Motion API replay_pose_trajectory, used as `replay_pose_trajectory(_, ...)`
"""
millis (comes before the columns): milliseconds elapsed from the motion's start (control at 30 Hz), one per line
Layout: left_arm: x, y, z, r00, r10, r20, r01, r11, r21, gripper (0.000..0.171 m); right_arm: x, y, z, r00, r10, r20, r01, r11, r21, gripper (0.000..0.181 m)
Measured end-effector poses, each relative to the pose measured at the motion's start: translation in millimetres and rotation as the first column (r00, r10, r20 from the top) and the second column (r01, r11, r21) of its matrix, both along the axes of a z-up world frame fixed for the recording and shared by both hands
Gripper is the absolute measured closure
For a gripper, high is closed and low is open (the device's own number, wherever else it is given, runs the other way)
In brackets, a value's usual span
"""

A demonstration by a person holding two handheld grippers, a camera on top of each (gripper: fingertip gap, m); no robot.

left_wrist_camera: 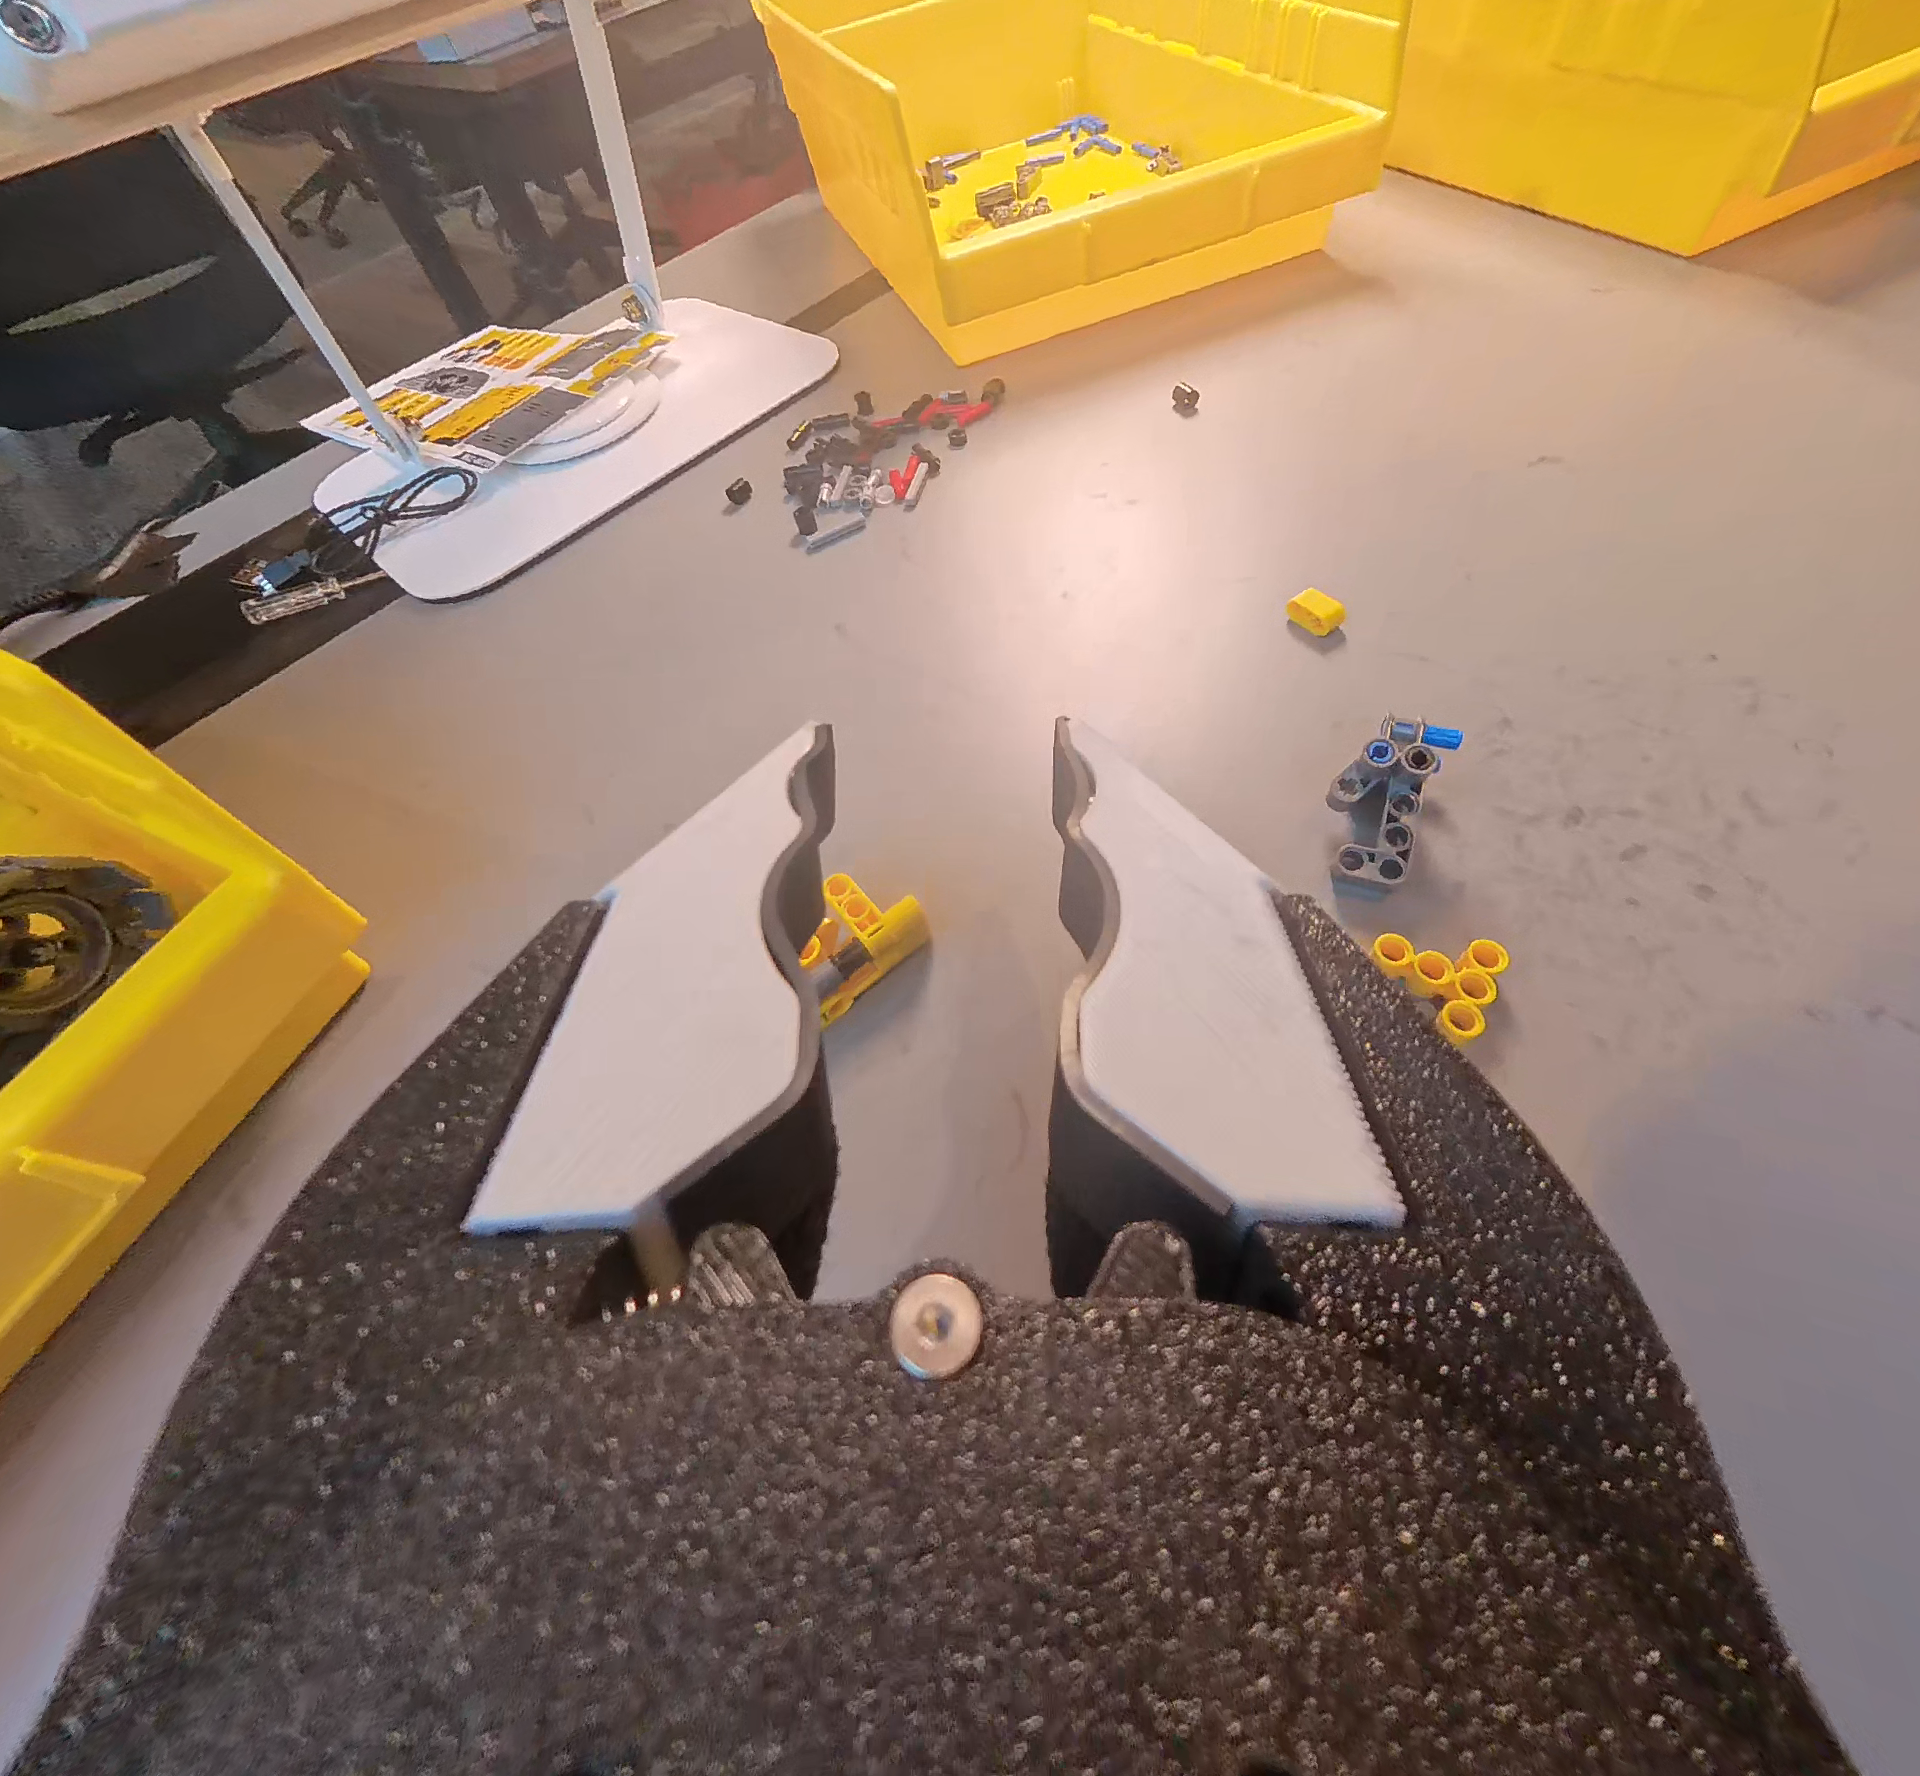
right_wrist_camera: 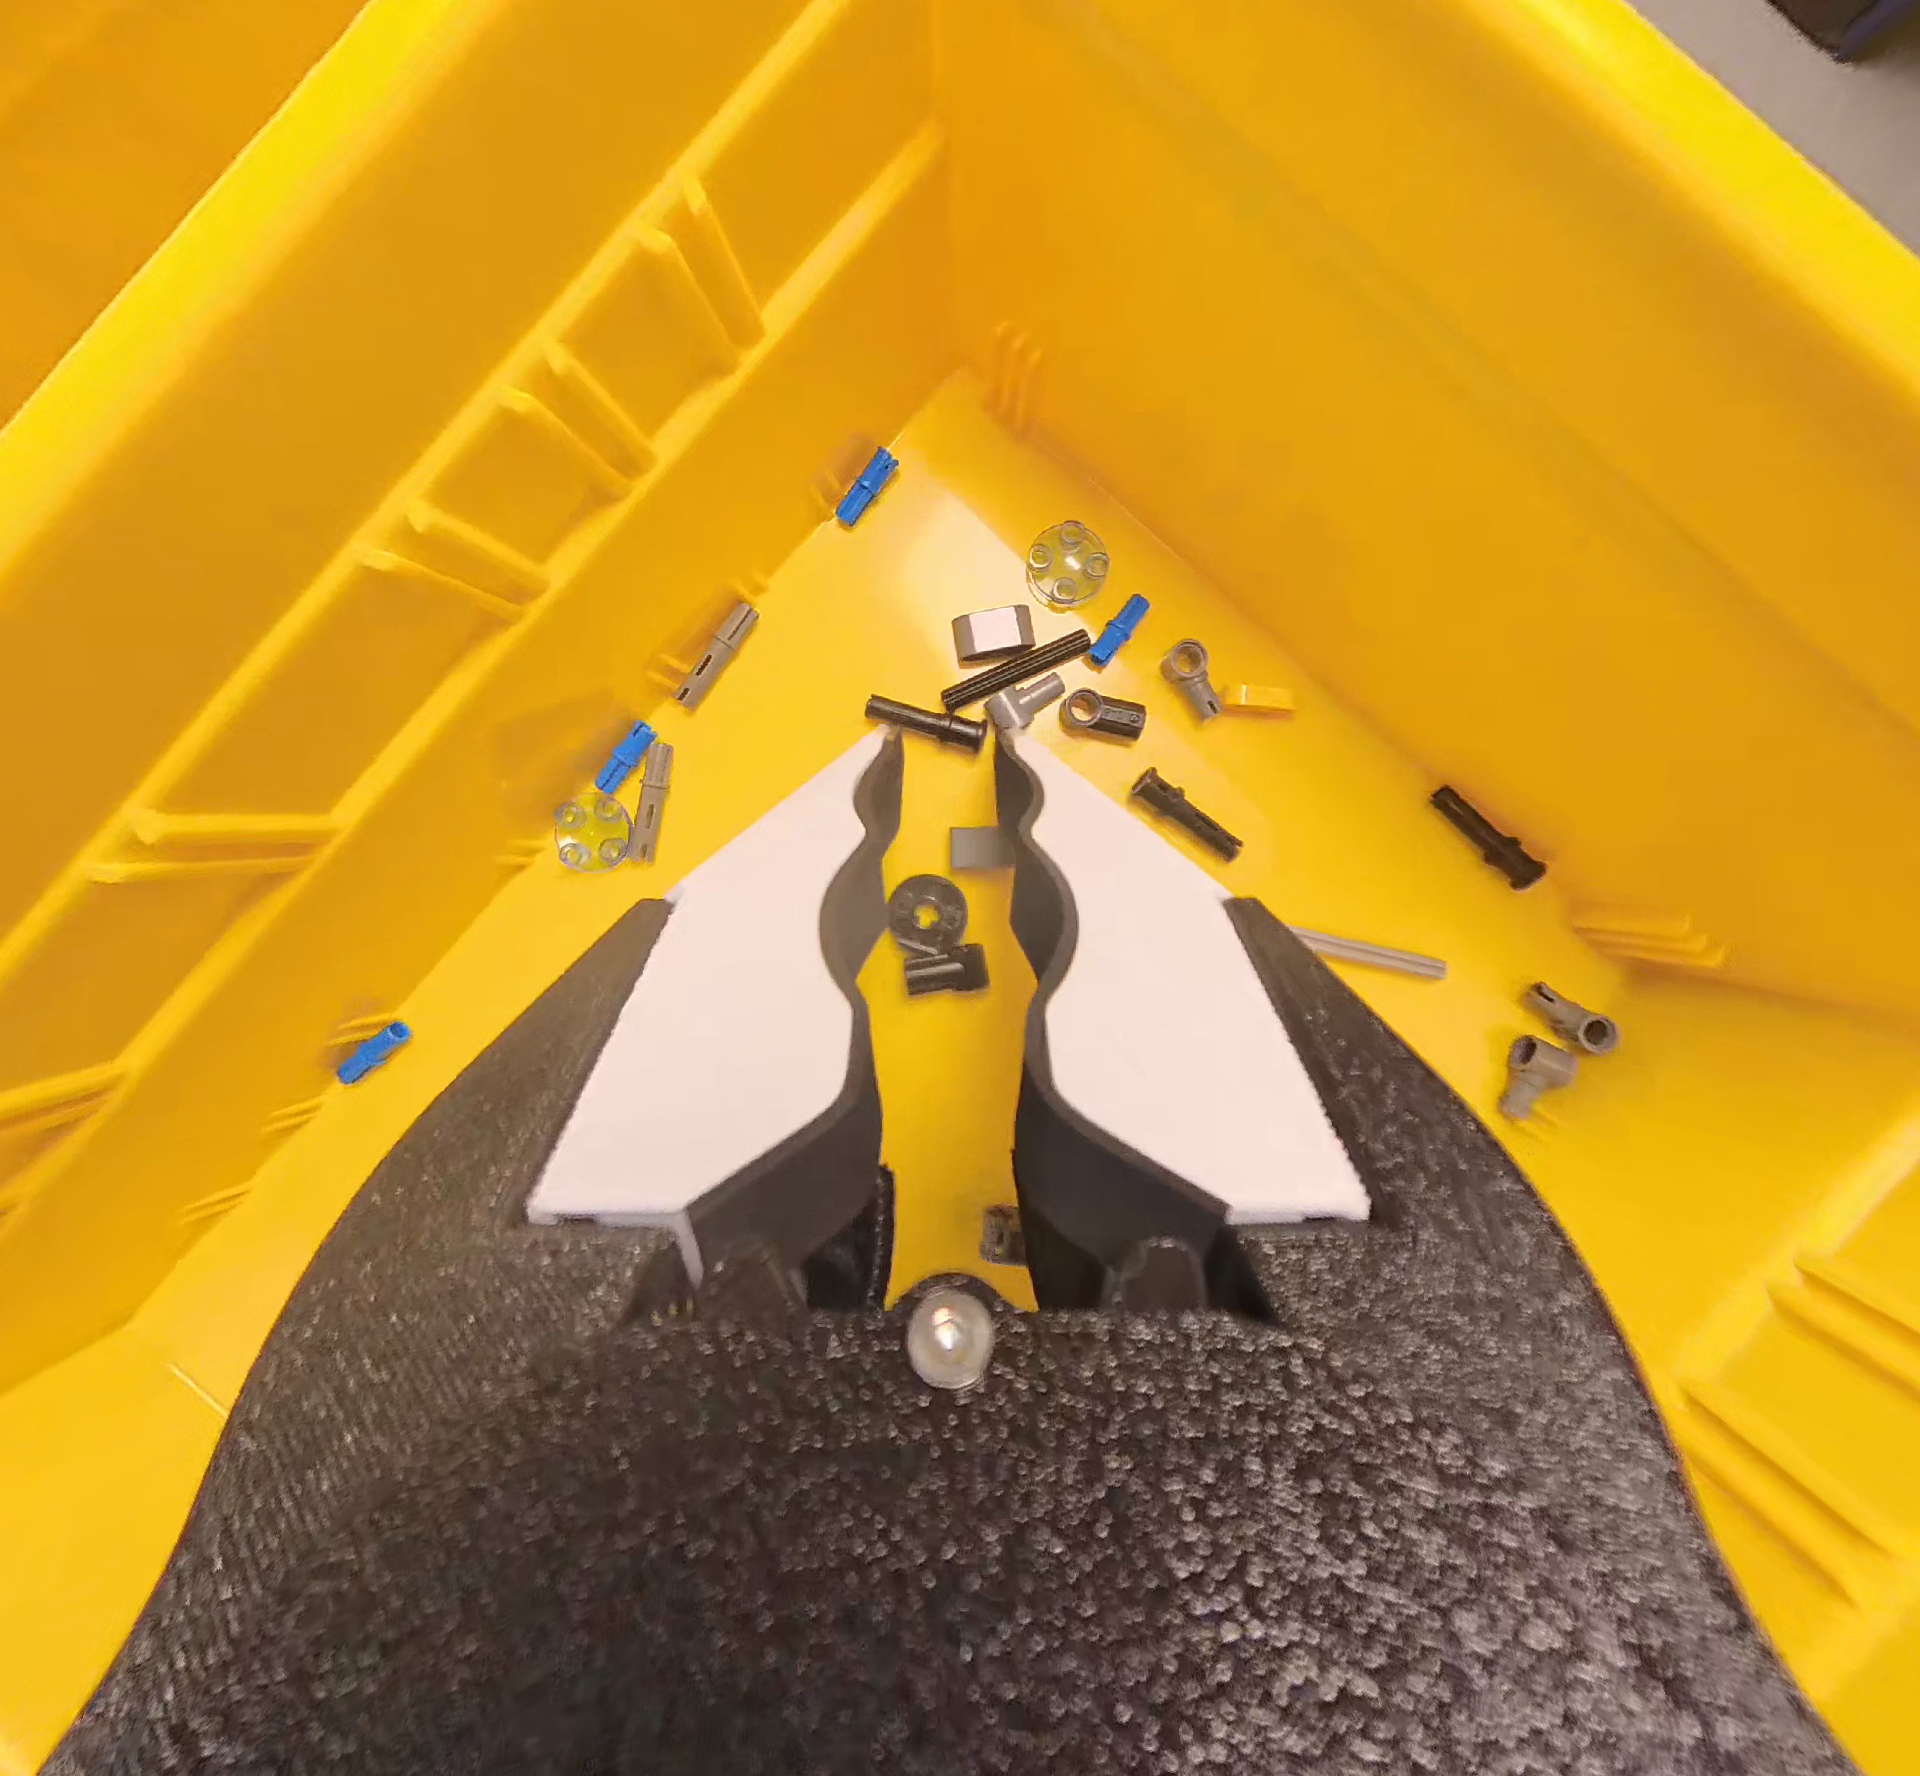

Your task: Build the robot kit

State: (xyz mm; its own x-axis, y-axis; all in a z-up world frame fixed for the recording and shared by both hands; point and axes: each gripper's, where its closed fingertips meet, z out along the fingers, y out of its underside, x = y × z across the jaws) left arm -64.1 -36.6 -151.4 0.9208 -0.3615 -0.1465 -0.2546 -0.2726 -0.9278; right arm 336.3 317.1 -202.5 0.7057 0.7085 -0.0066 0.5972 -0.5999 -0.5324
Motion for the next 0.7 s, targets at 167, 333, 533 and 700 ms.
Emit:
replay_pose_trajectory(167, 1.5, 0.8, -2.5, 1.0, 0.0, -0.029, 0.0, 1.0, -0.005, 0.13, -3.4, -0.5, -4.0, 1.0, -0.013, -0.021, 0.013, 1.0, -0.012, 0.162)
replay_pose_trajectory(333, 3.3, 0.4, -3.3, 0.999, -0.005, -0.051, 0.005, 1.0, -0.002, 0.131, -6.5, -3.5, -5.1, 0.999, 0.013, -0.042, -0.014, 1.0, -0.014, 0.173)
replay_pose_trajectory(533, 3.0, -0.3, -3.9, 0.998, -0.009, -0.063, 0.009, 1.0, 0.0, 0.132, -24.8, -26.2, 4.5, 0.978, 0.166, -0.126, -0.169, 0.985, -0.017, 0.174)
replay_pose_trajectory(700, 1.8, -0.3, -4.5, 0.998, -0.01, -0.062, 0.01, 1.0, -0.006, 0.132, -32.8, -49.4, 32.2, 0.936, 0.302, -0.18, -0.299, 0.953, 0.046, 0.162)
